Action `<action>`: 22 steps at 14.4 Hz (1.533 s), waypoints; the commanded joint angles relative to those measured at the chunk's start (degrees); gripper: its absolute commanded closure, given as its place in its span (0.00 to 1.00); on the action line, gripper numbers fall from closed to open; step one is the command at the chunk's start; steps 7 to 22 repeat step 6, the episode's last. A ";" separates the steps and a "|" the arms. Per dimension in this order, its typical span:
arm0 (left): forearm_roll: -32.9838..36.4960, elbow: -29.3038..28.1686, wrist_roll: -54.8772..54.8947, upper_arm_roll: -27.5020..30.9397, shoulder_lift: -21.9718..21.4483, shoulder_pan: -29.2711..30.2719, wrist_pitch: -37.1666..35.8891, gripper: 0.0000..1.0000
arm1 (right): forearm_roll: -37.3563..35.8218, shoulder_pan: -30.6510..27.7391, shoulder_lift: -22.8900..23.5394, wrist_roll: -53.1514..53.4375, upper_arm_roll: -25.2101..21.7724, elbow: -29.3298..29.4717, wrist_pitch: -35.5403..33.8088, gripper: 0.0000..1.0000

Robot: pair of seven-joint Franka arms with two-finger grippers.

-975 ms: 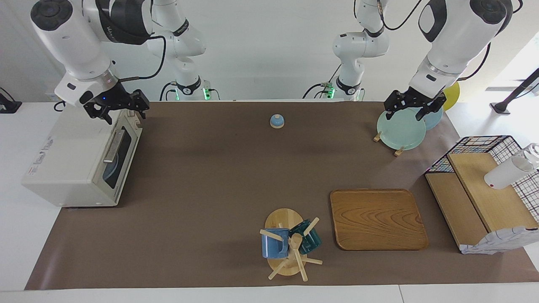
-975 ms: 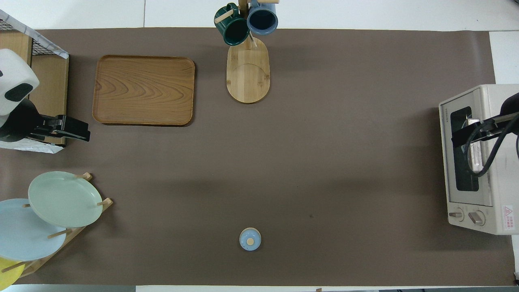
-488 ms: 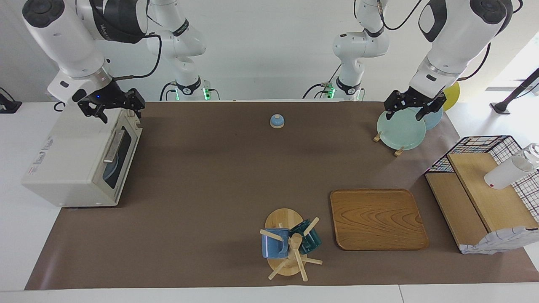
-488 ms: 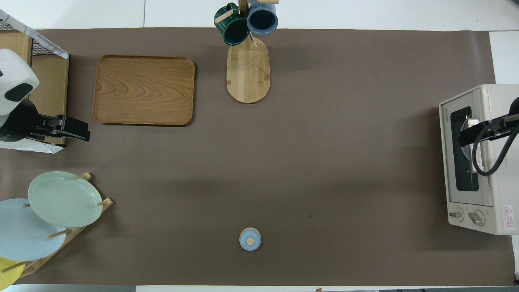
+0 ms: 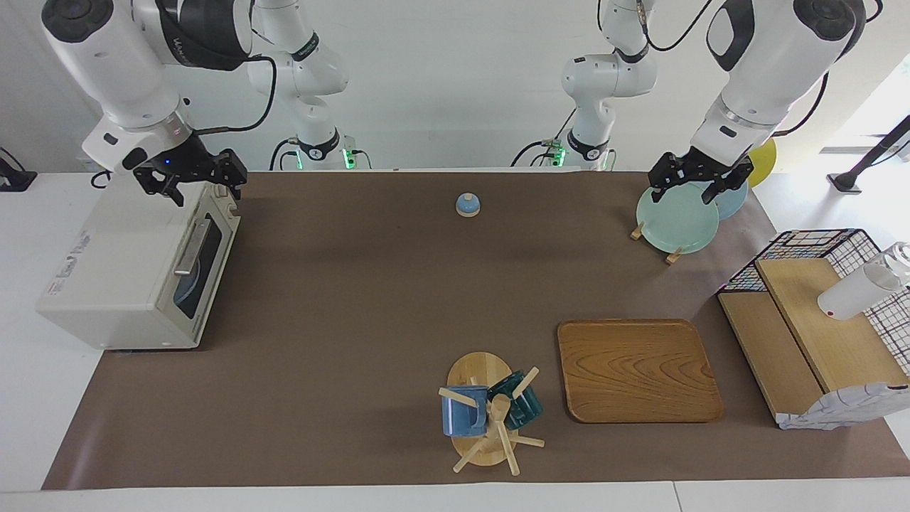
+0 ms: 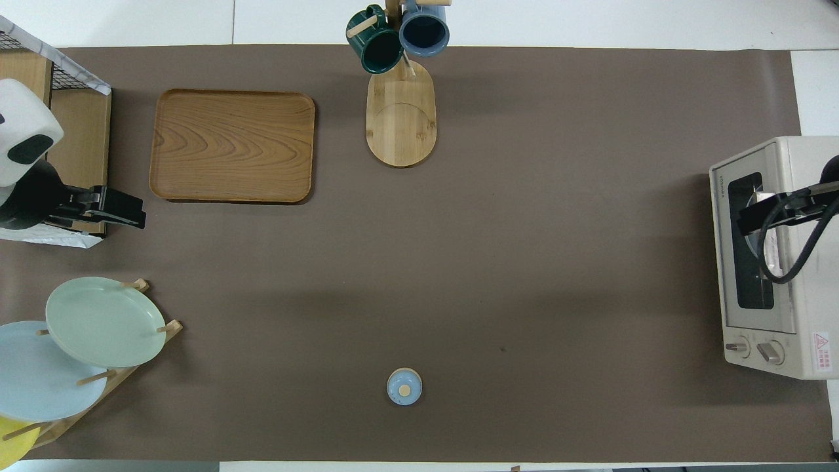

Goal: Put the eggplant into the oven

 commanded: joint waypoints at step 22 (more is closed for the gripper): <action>0.93 0.18 0.75 -0.35 0.04 0.44 -0.21 0.00 | 1.48 -0.13 -0.41 1.23 0.22 0.20 -0.33 0.00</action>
